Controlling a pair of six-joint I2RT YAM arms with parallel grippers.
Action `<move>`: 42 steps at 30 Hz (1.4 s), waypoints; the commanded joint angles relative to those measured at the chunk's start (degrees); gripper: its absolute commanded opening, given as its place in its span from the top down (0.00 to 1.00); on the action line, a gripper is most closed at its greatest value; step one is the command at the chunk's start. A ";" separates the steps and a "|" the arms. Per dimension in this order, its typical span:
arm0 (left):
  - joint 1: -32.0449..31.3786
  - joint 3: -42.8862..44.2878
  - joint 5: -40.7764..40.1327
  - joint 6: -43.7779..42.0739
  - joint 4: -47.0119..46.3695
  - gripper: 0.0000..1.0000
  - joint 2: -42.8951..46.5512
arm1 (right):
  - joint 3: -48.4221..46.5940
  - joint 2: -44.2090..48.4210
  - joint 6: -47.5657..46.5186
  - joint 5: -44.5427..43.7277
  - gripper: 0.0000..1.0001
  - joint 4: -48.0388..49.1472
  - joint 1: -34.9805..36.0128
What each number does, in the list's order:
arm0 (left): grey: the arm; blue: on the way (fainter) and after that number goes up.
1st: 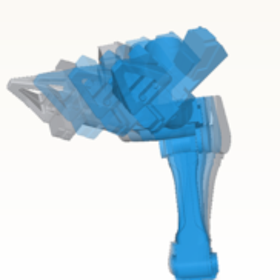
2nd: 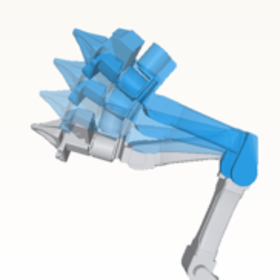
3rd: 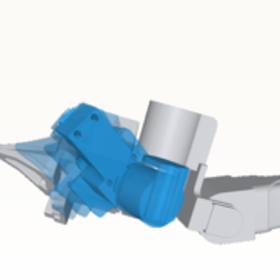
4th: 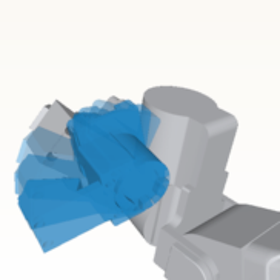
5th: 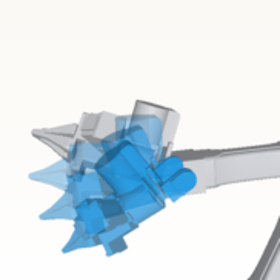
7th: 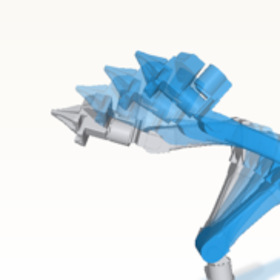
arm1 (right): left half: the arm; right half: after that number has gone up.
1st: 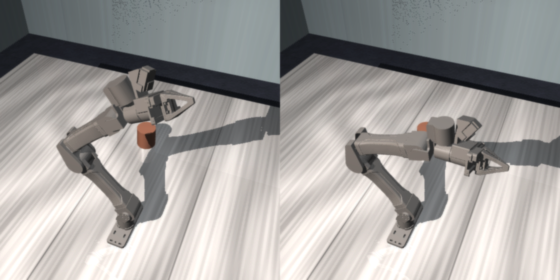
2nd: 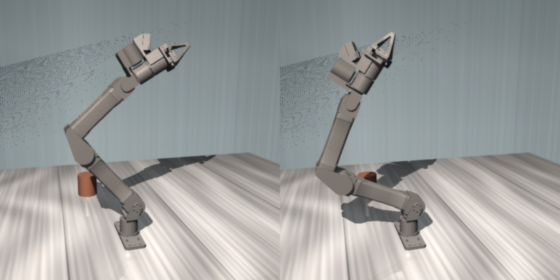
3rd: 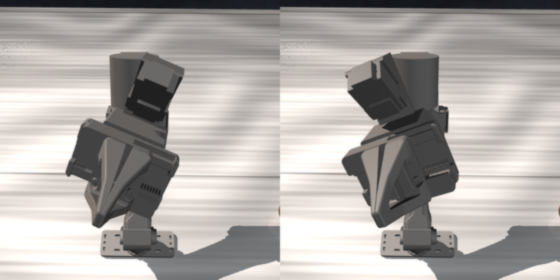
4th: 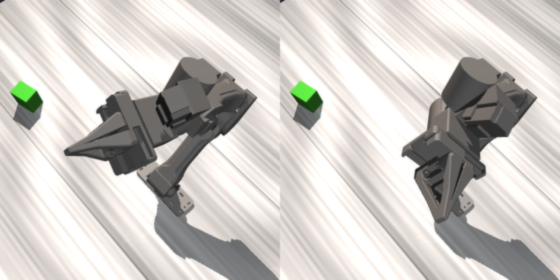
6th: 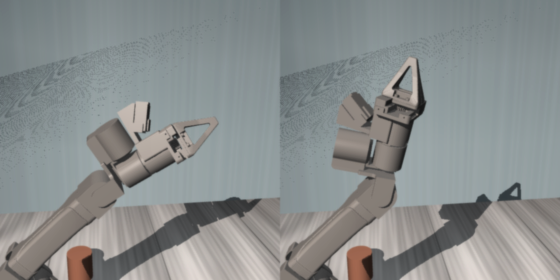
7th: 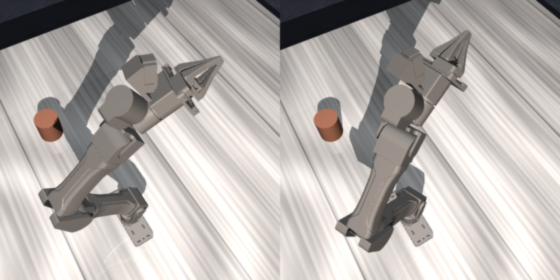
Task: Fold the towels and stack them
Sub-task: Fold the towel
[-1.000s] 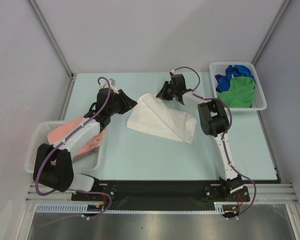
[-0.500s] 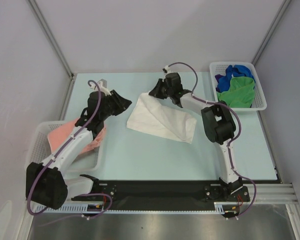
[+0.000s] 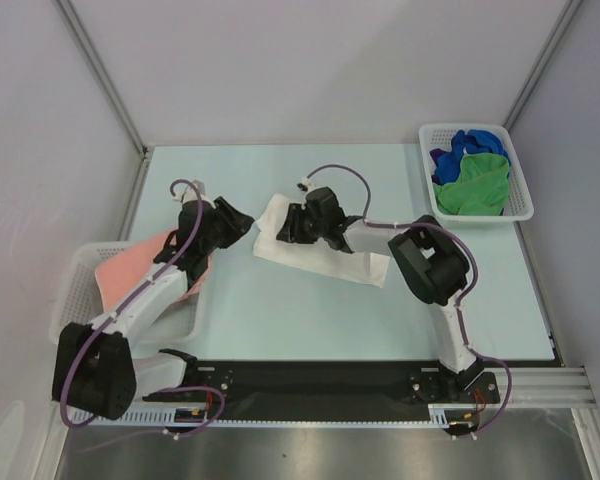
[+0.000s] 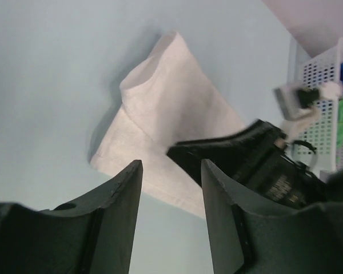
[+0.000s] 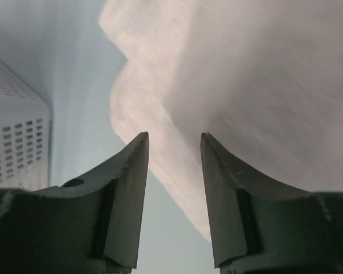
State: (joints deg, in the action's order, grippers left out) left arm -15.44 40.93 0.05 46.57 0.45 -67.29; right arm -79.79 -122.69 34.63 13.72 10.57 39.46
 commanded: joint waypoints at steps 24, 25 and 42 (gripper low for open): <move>1.20 22.44 -1.82 -1.04 -2.73 0.50 -38.18 | 37.34 45.27 1.93 -20.92 0.44 -16.28 -8.97; 1.29 22.27 -1.55 -1.13 -2.82 0.49 -38.44 | 37.51 45.18 2.45 -21.01 0.44 -16.37 -8.88; 1.82 21.39 0.83 -0.51 -3.52 0.49 -41.70 | 44.72 44.56 9.22 -21.36 0.50 -12.33 -8.08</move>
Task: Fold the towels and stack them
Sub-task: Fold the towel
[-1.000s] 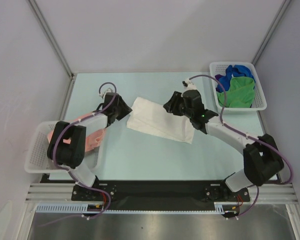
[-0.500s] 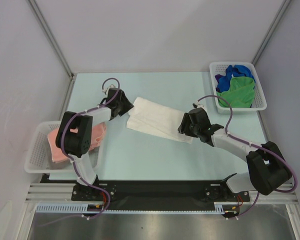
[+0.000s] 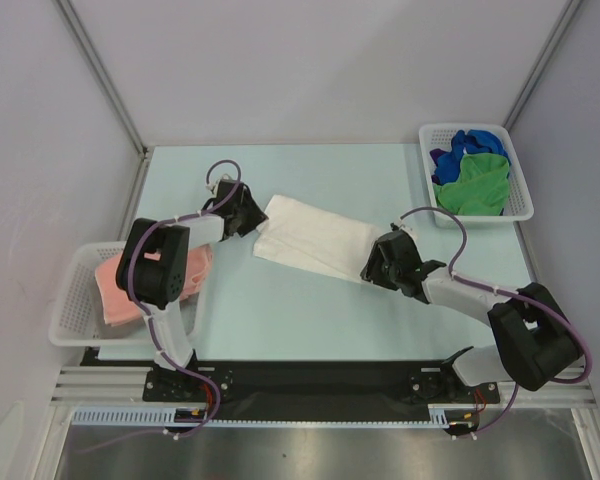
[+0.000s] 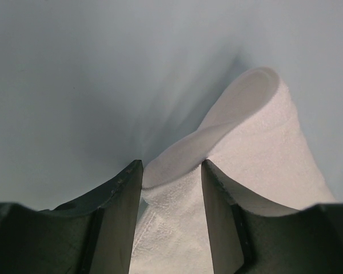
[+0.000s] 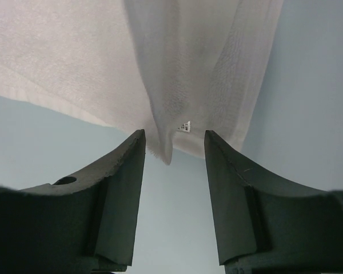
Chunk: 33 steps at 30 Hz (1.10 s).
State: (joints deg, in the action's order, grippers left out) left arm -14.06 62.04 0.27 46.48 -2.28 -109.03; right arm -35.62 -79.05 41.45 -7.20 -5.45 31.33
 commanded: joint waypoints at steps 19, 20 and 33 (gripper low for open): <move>1.14 -1.75 -2.82 -0.95 3.43 0.44 3.39 | 4.59 3.90 8.29 1.05 0.64 8.44 -0.92; 1.15 -1.83 -2.56 -0.95 3.43 0.44 3.30 | 4.59 3.81 8.38 1.22 0.66 8.79 -1.01; 1.15 -1.92 -0.71 0.19 0.88 0.58 1.19 | 5.64 2.32 9.26 1.93 0.68 10.37 -1.19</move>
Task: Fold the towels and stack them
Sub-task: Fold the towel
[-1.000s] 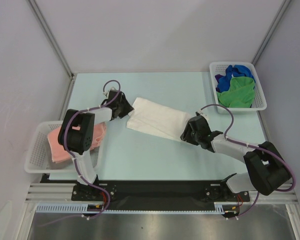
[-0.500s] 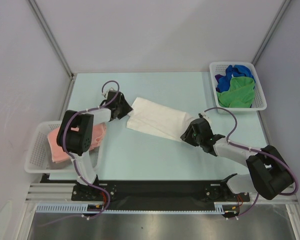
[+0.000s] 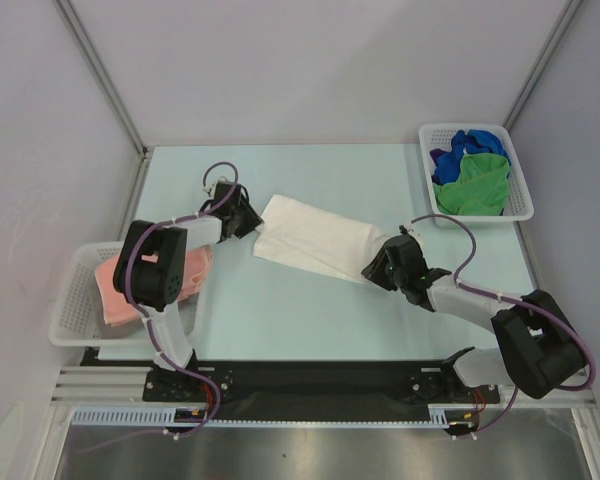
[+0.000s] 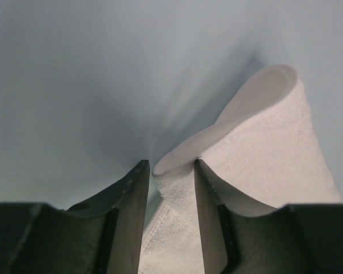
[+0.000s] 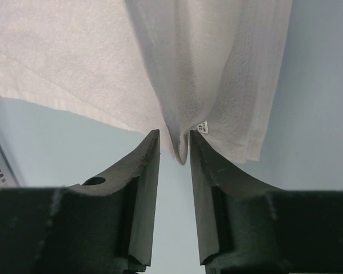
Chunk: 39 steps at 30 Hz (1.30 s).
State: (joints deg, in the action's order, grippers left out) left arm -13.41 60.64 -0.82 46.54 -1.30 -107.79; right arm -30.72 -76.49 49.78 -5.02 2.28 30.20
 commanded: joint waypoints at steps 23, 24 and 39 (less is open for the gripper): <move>2.07 3.95 8.64 -1.37 -1.60 1.00 -1.55 | -0.65 3.89 -0.12 1.50 1.00 0.79 -4.96; 2.42 4.57 9.60 -1.46 -1.16 1.00 -1.55 | -1.79 3.98 -0.56 2.20 1.00 0.44 -5.75; 2.69 17.58 15.41 -1.81 0.25 1.00 -2.60 | -19.63 -1.21 -9.17 9.06 1.00 -5.54 -17.62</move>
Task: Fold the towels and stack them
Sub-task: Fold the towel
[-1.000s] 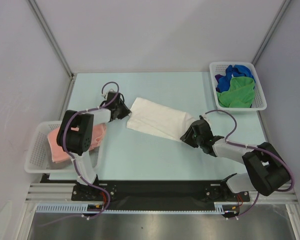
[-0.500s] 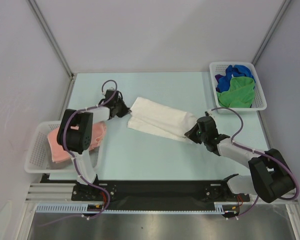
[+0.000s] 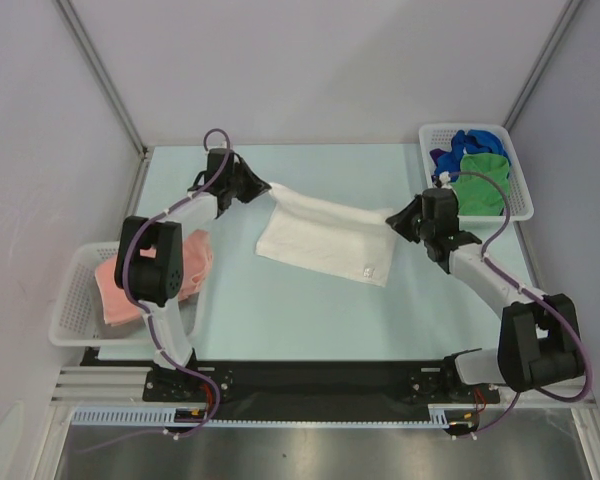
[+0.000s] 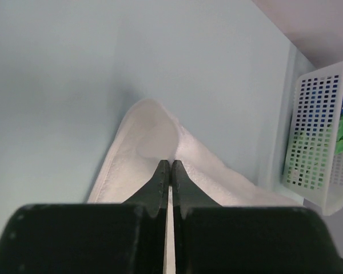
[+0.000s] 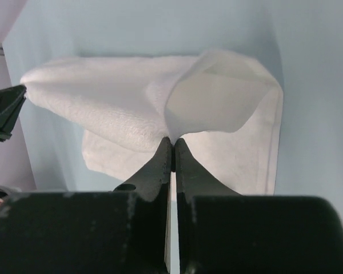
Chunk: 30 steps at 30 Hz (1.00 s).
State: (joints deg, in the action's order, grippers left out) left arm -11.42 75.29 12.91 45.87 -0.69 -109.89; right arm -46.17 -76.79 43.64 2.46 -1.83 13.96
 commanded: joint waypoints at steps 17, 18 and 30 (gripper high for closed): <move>0.87 -7.16 3.44 0.10 -2.56 1.00 3.80 | 3.01 5.15 -1.45 3.17 1.00 -1.60 -2.97; 0.79 -8.56 3.35 0.19 -3.52 1.00 4.32 | 3.89 6.47 -1.28 2.82 1.00 -1.78 -2.27; 0.79 -23.16 2.74 -0.43 -7.48 1.00 13.90 | 15.76 9.47 0.92 1.41 1.00 2.95 2.39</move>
State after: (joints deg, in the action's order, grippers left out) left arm -11.11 53.45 16.16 46.04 -4.64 -100.55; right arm -31.48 -68.88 43.51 5.08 -3.07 15.49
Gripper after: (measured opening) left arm 0.014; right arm 0.023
